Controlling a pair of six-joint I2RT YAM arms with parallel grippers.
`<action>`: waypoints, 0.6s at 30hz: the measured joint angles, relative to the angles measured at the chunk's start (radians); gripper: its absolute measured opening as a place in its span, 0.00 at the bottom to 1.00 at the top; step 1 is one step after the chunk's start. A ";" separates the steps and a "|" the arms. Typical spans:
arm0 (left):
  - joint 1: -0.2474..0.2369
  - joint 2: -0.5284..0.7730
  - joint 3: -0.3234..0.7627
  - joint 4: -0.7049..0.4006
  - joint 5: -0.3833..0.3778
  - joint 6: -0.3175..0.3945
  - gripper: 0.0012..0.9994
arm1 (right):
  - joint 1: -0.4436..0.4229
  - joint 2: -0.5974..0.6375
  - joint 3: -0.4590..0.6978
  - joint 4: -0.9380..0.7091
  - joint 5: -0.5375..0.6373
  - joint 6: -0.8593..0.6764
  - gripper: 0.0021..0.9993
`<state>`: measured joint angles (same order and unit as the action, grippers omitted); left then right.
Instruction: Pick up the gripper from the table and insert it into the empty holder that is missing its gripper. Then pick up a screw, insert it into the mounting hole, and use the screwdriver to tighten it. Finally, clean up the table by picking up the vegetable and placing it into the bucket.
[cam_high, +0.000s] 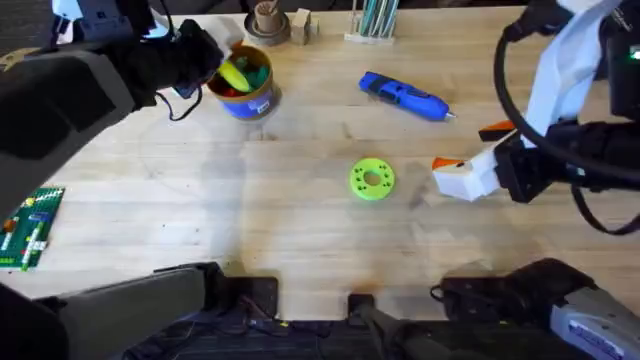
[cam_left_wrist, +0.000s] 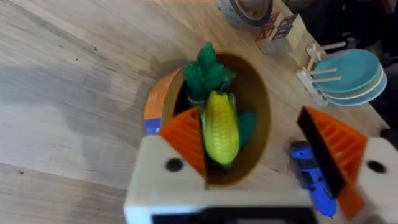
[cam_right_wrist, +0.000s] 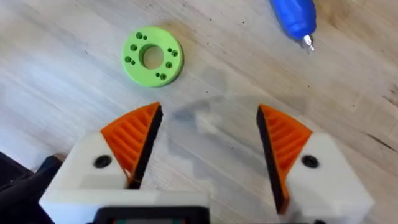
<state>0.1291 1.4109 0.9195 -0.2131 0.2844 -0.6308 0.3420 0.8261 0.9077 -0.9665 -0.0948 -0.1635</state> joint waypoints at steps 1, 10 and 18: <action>0.000 0.000 0.000 0.000 0.011 -0.001 0.90 | 0.000 0.000 0.000 0.000 0.000 0.000 0.96; 0.007 -0.072 0.000 -0.086 0.160 0.070 1.00 | 0.000 0.000 0.000 0.000 0.000 0.000 0.96; 0.007 -0.371 0.000 -0.310 0.187 0.262 1.00 | 0.000 0.000 0.000 0.000 0.000 0.000 0.96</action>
<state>0.1360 1.0394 0.9195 -0.5235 0.4713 -0.3684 0.3420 0.8261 0.9077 -0.9665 -0.0948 -0.1638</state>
